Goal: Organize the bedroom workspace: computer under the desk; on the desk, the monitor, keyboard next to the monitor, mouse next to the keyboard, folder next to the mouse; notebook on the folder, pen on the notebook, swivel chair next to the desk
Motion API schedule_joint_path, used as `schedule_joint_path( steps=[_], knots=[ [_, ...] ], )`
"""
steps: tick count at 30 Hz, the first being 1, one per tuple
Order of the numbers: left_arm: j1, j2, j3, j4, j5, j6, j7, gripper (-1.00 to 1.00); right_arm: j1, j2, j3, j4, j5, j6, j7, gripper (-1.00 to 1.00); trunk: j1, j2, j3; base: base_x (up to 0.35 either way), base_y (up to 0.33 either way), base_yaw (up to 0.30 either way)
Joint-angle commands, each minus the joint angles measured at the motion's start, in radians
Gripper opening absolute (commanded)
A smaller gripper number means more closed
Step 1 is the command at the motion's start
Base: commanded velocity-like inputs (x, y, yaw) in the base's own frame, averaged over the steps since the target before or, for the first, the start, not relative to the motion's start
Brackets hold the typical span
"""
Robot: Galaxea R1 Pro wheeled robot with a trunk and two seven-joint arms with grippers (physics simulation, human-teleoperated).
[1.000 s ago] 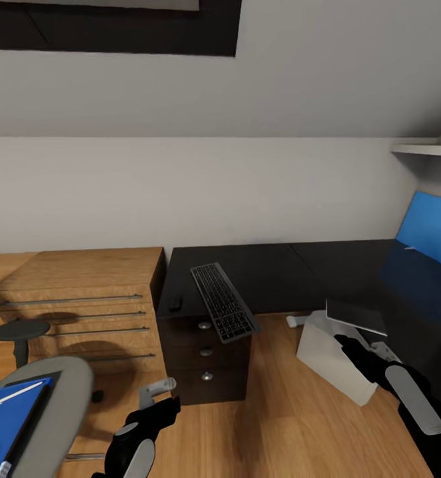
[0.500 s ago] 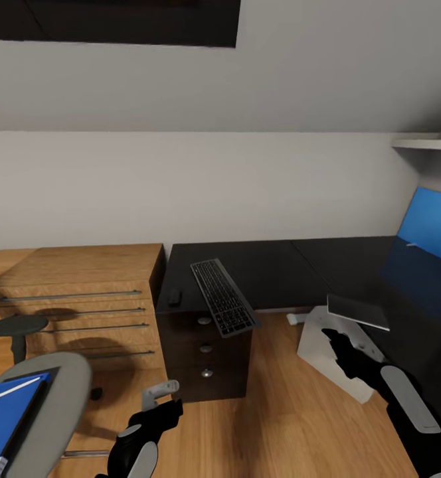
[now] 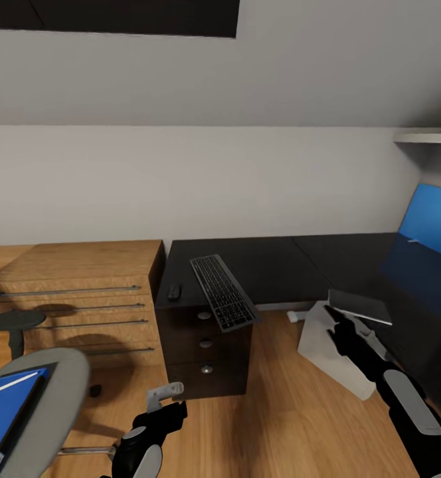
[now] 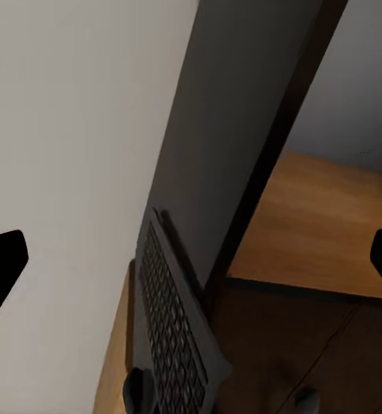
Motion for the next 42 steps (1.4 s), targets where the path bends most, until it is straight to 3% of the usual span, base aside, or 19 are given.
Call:
schedule_joint_path(
  steps=[1,7,12,18,22,34,35,42],
  knots=[
    [-0.001,0.000,-0.002,-0.001,0.009,0.002,0.009,1.00,0.000,0.002,-0.002,0.002,-0.005,-0.028,0.006,1.00,0.004,-0.008,-0.004,0.000,0.000,0.000],
    [-0.001,0.000,-0.003,-0.001,0.009,0.002,0.009,1.00,0.000,0.006,0.001,0.020,-0.005,-0.206,0.012,1.00,0.027,-0.050,-0.023,0.000,0.000,0.000],
    [-0.001,0.000,-0.003,-0.001,0.010,0.001,0.009,1.00,0.000,0.013,0.003,0.033,-0.005,-0.286,0.013,1.00,0.042,-0.078,-0.036,0.000,0.000,0.000],
    [-0.001,0.001,-0.004,0.002,0.010,0.002,0.009,1.00,0.000,0.031,0.003,0.036,-0.004,-0.310,0.015,1.00,0.042,-0.078,-0.036,0.000,0.000,0.000],
    [-0.001,0.002,-0.007,0.018,0.010,0.003,0.007,1.00,-0.001,0.064,0.001,0.038,-0.007,-0.316,0.012,1.00,0.042,-0.078,-0.036,0.000,0.000,0.000],
    [-0.001,0.002,-0.022,0.022,0.011,0.003,0.006,1.00,0.000,0.074,-0.004,0.038,-0.013,-0.321,-0.001,1.00,0.042,-0.078,-0.036,0.000,0.000,0.000],
    [-0.001,0.001,-0.024,0.036,0.010,0.002,0.006,1.00,-0.001,0.074,-0.018,0.038,-0.035,-0.393,-0.042,1.00,0.042,-0.078,-0.036,0.000,0.000,0.000],
    [-0.001,0.001,-0.031,0.044,0.009,0.001,0.006,1.00,-0.001,0.083,-0.021,0.038,-0.045,-0.467,-0.055,1.00,0.042,-0.078,-0.036,0.000,0.000,0.000]
  ],
)
